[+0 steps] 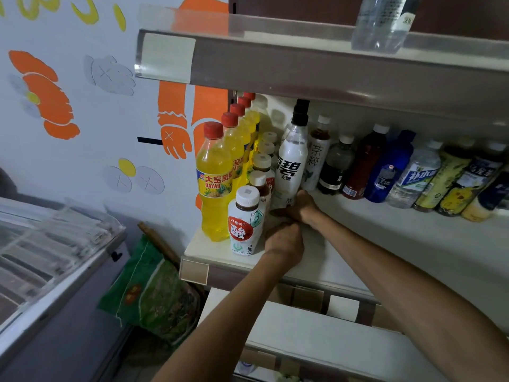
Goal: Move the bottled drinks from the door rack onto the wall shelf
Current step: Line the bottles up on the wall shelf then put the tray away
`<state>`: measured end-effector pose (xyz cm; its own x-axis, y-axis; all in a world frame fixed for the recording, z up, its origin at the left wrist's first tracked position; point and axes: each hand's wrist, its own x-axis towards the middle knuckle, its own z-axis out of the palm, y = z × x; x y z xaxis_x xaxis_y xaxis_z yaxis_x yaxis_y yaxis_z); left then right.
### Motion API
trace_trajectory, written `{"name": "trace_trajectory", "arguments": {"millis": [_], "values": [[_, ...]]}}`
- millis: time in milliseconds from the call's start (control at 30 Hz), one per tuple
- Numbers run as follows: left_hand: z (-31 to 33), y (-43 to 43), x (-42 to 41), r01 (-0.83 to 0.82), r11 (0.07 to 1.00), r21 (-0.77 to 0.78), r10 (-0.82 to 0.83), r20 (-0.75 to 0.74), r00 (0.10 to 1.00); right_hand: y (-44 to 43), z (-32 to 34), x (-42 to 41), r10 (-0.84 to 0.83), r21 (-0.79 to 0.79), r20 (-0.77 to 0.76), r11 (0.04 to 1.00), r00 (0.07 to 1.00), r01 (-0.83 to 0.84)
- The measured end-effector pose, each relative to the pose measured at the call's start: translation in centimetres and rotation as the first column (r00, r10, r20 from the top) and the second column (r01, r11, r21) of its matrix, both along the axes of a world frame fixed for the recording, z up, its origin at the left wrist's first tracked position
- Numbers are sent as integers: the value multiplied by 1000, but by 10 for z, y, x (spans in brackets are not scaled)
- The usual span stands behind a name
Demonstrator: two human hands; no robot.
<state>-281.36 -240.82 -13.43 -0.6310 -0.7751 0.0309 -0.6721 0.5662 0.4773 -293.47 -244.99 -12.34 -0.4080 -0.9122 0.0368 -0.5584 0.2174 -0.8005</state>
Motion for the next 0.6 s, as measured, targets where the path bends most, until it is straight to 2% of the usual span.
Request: {"name": "trace_trajectory", "arguments": {"millis": [100, 200, 267, 400, 600], "values": [[3, 1, 1, 0, 1000, 7, 0, 16, 1000, 7, 7, -8, 100, 63, 33, 993, 994, -101], [7, 3, -1, -9, 1000, -12, 9, 42, 999, 17, 9, -13, 45, 123, -5, 991, 999, -44], [8, 6, -1, -29, 999, -31, 31, 63, 998, 25, 6, -15, -25, 170, -114, 984, 993, 45], [12, 11, 1, -51, 998, -41, 54, 84, 995, 53, 9, -10, -17, 242, -279, 966, 960, 88], [13, 22, 3, -18, 998, -53, 26, 151, 988, 103, 16, 1, 10, 240, -550, 960, 835, 147]]}}
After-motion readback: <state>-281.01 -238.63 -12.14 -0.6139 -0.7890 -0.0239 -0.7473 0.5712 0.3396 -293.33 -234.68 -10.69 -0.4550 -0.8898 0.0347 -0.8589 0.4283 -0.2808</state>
